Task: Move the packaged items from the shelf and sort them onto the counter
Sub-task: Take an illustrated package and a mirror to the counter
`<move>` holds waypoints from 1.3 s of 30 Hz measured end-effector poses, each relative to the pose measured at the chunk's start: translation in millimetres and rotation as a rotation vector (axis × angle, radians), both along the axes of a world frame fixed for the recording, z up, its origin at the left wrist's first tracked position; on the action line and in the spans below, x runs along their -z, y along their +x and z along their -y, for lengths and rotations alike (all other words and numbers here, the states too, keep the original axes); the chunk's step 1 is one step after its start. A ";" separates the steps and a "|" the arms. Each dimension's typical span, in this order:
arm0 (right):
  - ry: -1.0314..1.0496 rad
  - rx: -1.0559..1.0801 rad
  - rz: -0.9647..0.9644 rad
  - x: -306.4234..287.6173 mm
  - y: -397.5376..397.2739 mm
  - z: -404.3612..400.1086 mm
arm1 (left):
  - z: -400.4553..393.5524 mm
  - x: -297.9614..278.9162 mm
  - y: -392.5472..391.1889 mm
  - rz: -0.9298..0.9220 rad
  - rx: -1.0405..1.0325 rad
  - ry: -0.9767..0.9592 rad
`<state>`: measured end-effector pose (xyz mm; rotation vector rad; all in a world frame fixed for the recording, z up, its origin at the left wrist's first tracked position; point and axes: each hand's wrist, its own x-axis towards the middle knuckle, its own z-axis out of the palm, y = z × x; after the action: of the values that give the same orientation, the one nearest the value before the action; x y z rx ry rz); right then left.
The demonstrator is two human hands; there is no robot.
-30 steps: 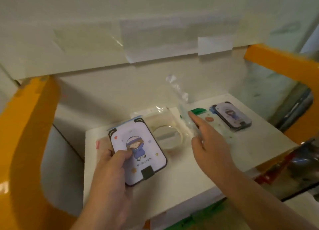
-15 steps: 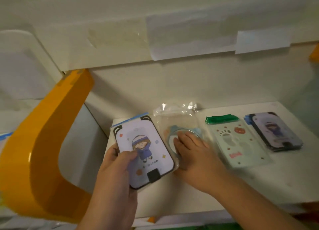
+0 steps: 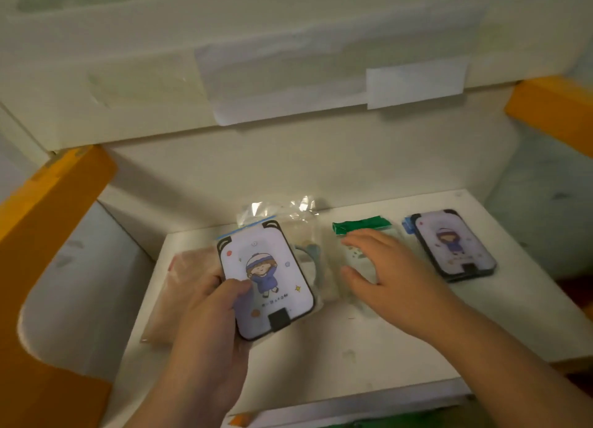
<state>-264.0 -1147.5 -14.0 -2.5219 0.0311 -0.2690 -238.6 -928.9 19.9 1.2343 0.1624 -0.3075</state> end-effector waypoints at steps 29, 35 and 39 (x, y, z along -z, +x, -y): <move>-0.082 0.342 -0.100 -8.8 -154.1 153.6 | 268.6 13.5 -12.3 0.202 0.441 0.600; -0.089 0.268 -0.060 -9.5 -129.5 154.0 | 230.2 8.7 -17.9 0.379 0.375 0.807; -0.064 0.191 -0.013 -8.0 -95.3 135.8 | 168.4 11.2 -17.8 0.753 0.325 1.164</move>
<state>-359.3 -1283.3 -6.0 -2.5866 0.2737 -0.3353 -256.5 -1097.3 8.7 2.4496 -0.6063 0.0303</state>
